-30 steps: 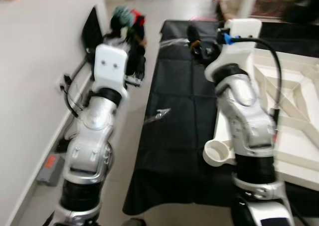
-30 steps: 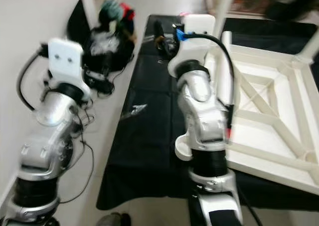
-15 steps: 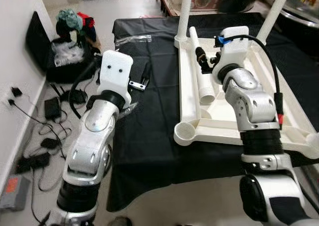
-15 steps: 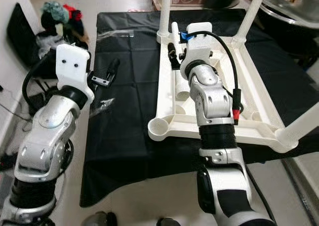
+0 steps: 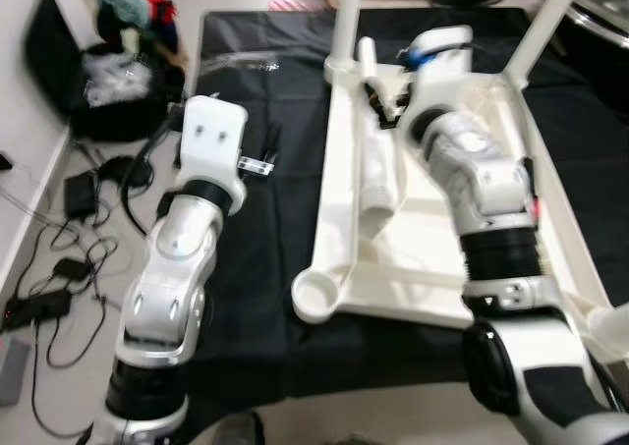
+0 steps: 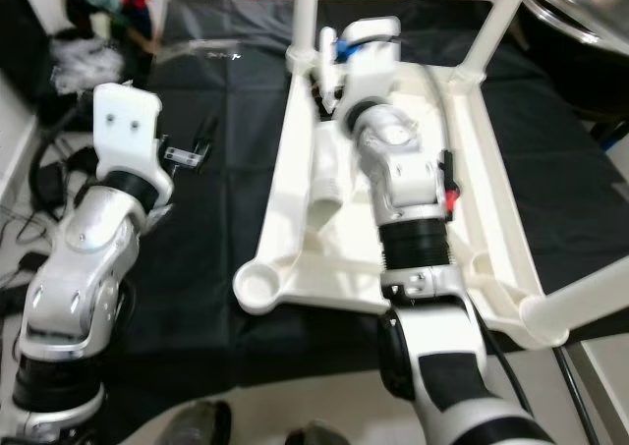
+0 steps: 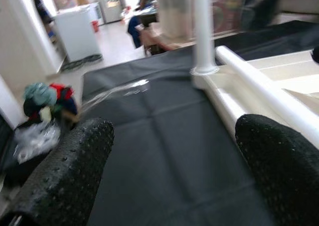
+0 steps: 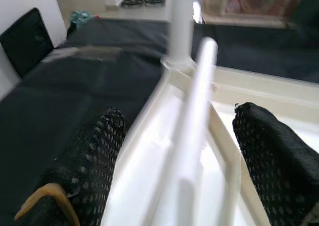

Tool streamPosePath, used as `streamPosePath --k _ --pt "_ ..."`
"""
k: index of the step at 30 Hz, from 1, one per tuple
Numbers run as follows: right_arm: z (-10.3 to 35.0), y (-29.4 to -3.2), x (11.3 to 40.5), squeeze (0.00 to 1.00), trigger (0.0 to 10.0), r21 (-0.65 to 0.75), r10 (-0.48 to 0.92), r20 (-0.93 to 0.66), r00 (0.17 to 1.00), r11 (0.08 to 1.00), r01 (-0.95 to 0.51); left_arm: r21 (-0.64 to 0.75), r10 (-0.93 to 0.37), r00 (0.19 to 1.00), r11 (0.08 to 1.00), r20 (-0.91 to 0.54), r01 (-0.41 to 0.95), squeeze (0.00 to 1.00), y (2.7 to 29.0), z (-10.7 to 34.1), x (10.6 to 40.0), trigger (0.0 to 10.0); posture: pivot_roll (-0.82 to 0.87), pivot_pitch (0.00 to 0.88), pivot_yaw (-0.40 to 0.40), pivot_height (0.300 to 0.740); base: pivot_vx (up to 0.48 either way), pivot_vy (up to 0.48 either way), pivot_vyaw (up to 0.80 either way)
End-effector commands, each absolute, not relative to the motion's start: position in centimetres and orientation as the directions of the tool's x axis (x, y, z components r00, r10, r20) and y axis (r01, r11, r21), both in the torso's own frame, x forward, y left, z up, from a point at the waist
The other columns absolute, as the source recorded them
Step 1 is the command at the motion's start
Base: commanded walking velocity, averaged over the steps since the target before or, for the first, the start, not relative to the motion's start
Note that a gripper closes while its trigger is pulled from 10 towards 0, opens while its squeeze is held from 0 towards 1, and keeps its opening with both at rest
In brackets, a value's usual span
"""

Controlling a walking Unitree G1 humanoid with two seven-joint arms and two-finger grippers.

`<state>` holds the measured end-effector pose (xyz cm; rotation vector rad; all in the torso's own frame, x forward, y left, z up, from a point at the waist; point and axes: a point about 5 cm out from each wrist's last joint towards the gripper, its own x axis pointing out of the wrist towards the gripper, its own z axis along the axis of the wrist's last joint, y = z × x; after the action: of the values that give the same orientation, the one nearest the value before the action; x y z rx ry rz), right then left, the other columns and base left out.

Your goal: Building children table

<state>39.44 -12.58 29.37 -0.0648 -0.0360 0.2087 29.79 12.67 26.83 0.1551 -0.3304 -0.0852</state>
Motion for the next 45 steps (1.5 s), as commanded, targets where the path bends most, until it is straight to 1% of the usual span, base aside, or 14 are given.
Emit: streamPosePath --k 1,4,6,7,9,11,17,19,20,22,26,32,36,45 --pt "28.8 -13.7 40.0 0.00 10.0 -0.040 0.190 -0.061 0.980 0.980 -0.193 0.162 -0.143 0.941 0.982 0.306 0.096 0.00 12.1 26.5 29.3 10.0 0.16 0.240 -0.068 0.740 0.000 0.000 0.00" --pt "28.7 -14.0 40.3 0.00 10.0 -0.027 0.182 -0.089 0.979 0.982 -0.185 0.162 -0.143 0.942 0.982 0.304 0.097 0.00 12.1 26.5 29.3 10.0 0.16 0.245 -0.072 0.740 0.000 0.000 0.00" --pt "28.4 -14.4 40.9 0.00 10.0 0.049 0.186 -0.148 0.971 0.982 -0.180 0.157 -0.140 0.945 0.983 0.295 0.096 0.00 12.1 26.3 29.1 10.0 0.16 0.250 -0.075 0.740 0.000 0.000 0.00" --pt "28.3 -14.4 41.1 0.00 10.0 0.093 0.209 -0.179 0.961 0.976 -0.195 0.159 -0.144 0.947 0.982 0.286 0.102 0.00 12.1 26.2 29.0 10.0 0.16 0.254 -0.078 0.740 0.000 0.000 0.00" --pt "28.3 -14.4 41.2 0.00 10.0 0.120 0.228 -0.196 0.954 0.971 -0.208 0.160 -0.147 0.949 0.981 0.279 0.105 0.00 12.0 26.1 29.0 10.0 0.16 0.255 -0.079 0.740 0.000 0.000 0.00" --pt "28.9 -13.7 41.4 0.00 10.0 0.184 0.301 -0.191 0.934 0.946 -0.267 0.160 -0.154 0.953 0.980 0.259 0.115 0.00 11.9 25.7 28.9 10.0 0.16 0.257 -0.082 0.740 0.000 0.000 0.00" --pt "29.6 -13.5 41.9 0.00 10.0 0.187 0.304 -0.169 0.938 0.944 -0.272 0.155 -0.180 0.963 0.976 0.199 0.151 0.00 11.7 24.6 28.6 10.0 0.16 0.262 -0.087 0.740 0.000 0.000 0.00" --pt "29.5 -13.1 42.2 0.00 10.0 0.163 0.304 -0.178 0.936 0.947 -0.277 0.134 -0.267 0.957 0.959 0.115 0.251 0.00 11.2 23.1 28.1 10.0 0.16 0.272 -0.087 0.740 0.000 0.000 0.00" --pt "29.5 -13.1 42.2 0.00 10.0 0.163 0.304 -0.178 0.936 0.947 -0.277 0.134 -0.267 0.957 0.959 0.115 0.251 0.00 11.2 23.1 28.1 10.0 0.16 0.272 -0.087 0.740 0.000 0.000 0.00" --pt "29.4 -12.7 42.3 0.00 10.0 0.151 0.307 -0.185 0.934 0.948 -0.282 0.116 -0.355 0.934 0.930 0.032 0.349 0.00 10.6 21.6 27.3 10.0 0.16 0.280 -0.090 0.740 0.000 0.000 0.00" --pt "29.1 -12.3 42.4 0.00 10.0 0.135 0.303 -0.198 0.932 0.950 -0.280 0.099 -0.397 0.918 0.913 -0.006 0.396 0.00 10.2 20.6 26.4 10.0 0.16 0.290 -0.097 0.740 0.000 0.000 0.00" --pt "28.6 -11.7 42.5 0.00 10.0 0.132 0.322 -0.226 0.919 0.945 -0.299 0.112 -0.425 0.905 0.899 -0.023 0.424 0.00 9.6 20.2 25.7 10.0 0.16 0.305 -0.105 0.740 0.000 0.000 0.00" --pt "28.1 -11.8 42.5 0.00 10.0 0.110 0.302 -0.250 0.920 0.953 -0.283 0.123 -0.417 0.909 0.901 -0.021 0.417 0.00 9.6 20.3 25.6 10.0 0.16 0.307 -0.108 0.740 0.000 0.000 0.00" --pt "27.2 -11.6 42.4 0.00 10.0 0.145 0.330 -0.283 0.901 0.943 -0.300 0.122 -0.421 0.907 0.899 -0.020 0.420 0.00 9.5 20.5 25.5 10.0 0.15 0.306 -0.111 0.740 0.000 0.000 0.00"
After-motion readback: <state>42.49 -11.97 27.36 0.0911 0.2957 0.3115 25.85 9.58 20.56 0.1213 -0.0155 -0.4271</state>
